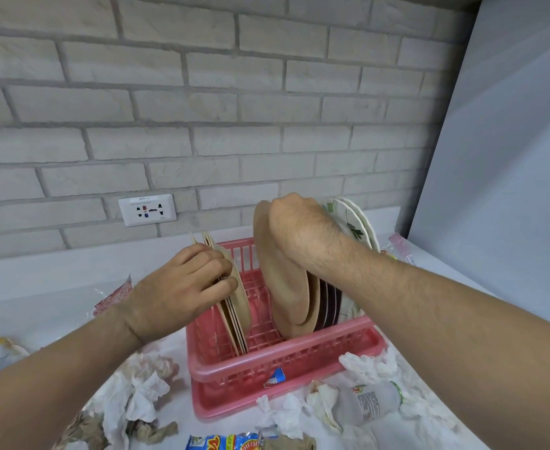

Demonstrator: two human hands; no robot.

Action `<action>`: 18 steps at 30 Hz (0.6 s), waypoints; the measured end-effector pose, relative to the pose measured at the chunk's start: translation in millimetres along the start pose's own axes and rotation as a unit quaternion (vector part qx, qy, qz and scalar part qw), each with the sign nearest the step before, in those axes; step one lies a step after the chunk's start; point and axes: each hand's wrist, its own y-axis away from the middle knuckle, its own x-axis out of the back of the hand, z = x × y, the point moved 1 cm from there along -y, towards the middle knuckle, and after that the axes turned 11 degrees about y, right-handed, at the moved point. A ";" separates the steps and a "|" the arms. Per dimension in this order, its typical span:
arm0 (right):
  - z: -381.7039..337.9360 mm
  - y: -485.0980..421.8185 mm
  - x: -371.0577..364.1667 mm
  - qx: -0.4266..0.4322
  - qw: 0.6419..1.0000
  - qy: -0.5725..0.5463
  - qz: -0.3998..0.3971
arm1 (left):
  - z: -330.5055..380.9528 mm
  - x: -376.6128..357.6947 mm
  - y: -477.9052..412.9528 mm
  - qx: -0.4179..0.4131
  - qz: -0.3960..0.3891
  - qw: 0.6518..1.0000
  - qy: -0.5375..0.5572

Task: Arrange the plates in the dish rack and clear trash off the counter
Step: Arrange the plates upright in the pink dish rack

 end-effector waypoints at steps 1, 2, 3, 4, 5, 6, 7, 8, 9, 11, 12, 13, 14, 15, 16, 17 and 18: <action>0.5 0.5 2.6 -0.001 1.000 -0.003 0.013 | 0.2 -0.1 0.3 0.001 0.000 1.000 0.000; 0.7 0.0 3.7 0.002 1.000 -0.008 0.020 | 0.4 -0.1 0.3 0.002 0.000 1.000 0.001; 1.0 1.3 4.2 0.007 1.000 -0.008 0.027 | 0.6 0.0 0.5 0.004 0.000 1.000 0.001; -0.4 2.7 3.4 0.011 0.999 -0.008 0.030 | 0.6 0.2 0.5 0.005 -0.001 1.000 0.002; -1.5 4.1 0.7 0.014 0.999 -0.008 0.033 | 0.9 0.6 0.4 0.006 -0.002 1.000 0.003; -3.8 4.6 -3.4 0.016 0.999 -0.004 0.033 | 1.0 1.0 -0.1 0.006 -0.004 1.000 0.004; -7.2 5.1 -7.8 0.024 0.999 0.002 0.032 | 1.3 1.4 -0.5 0.005 -0.005 1.000 0.004; -10.8 5.3 -12.1 0.031 0.999 0.006 0.027 | 1.2 1.7 -1.0 0.004 -0.006 1.000 0.005; -13.4 5.5 -16.9 0.035 0.999 0.011 0.021 | 1.0 1.9 -1.1 0.005 -0.007 1.000 0.004; -14.6 5.6 -24.0 0.030 0.999 0.018 0.000 | 1.2 1.7 -0.7 0.007 -0.009 1.000 0.005; -14.1 4.6 -26.6 0.023 0.999 0.020 -0.014 | 1.1 1.4 -0.3 0.009 -0.011 1.000 0.007; -12.4 3.8 -29.0 0.014 0.999 0.020 -0.021 | 1.1 1.2 0.1 0.011 -0.014 1.000 0.009; -10.2 2.2 -31.2 0.003 1.000 0.020 -0.023 | 0.8 0.8 0.2 0.013 -0.015 1.000 0.011; -6.5 1.7 -31.4 -0.009 0.999 0.019 -0.025 | 0.5 0.4 0.1 0.015 -0.015 1.000 0.014; -2.0 2.5 -30.2 -0.014 0.999 0.015 -0.035 | 0.2 -0.1 -0.1 0.017 -0.015 1.000 0.018; 3.0 5.7 -27.3 -0.010 0.998 0.018 -0.053 | 0.1 -0.3 -0.6 0.020 -0.016 0.999 0.022; 8.6 8.8 -24.5 0.001 0.998 0.027 -0.062 | -0.2 -0.5 -1.0 0.024 -0.016 0.999 0.025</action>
